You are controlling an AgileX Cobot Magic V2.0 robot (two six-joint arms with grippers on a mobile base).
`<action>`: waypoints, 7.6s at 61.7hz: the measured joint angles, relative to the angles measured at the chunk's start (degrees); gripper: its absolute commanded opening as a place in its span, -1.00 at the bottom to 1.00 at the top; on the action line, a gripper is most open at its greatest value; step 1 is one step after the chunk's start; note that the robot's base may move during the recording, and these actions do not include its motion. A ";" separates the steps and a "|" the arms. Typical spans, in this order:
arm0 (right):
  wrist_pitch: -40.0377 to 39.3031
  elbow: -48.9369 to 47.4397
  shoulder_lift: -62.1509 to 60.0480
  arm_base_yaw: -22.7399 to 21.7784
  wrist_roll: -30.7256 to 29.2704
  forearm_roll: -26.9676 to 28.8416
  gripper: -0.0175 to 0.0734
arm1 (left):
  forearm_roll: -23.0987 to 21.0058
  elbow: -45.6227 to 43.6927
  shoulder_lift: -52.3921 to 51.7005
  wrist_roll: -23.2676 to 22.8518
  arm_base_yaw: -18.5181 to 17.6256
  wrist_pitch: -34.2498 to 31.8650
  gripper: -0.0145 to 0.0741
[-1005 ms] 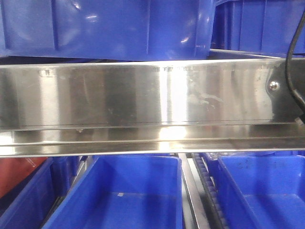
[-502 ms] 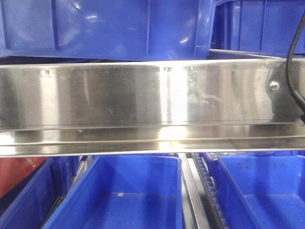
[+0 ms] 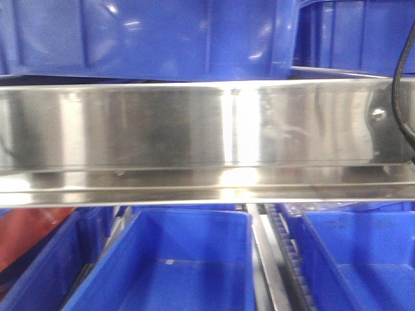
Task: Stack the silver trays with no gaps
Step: 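Turn the base away from the shelf while holding the tray, then drive forward across the floor carrying the tray in both grippers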
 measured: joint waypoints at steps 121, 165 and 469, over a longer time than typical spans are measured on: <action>0.00 0.00 0.00 0.00 0.00 -0.11 -0.74 | 0.00 0.00 0.00 0.00 0.00 -0.15 -0.71; 0.00 0.00 0.00 0.00 0.00 -0.11 -0.74 | 0.00 0.00 0.00 0.00 0.00 -0.26 -0.71; -6.38 0.00 -0.05 -0.65 -0.24 -1.28 -0.74 | 0.11 -0.09 -0.32 -0.47 0.38 0.05 -0.71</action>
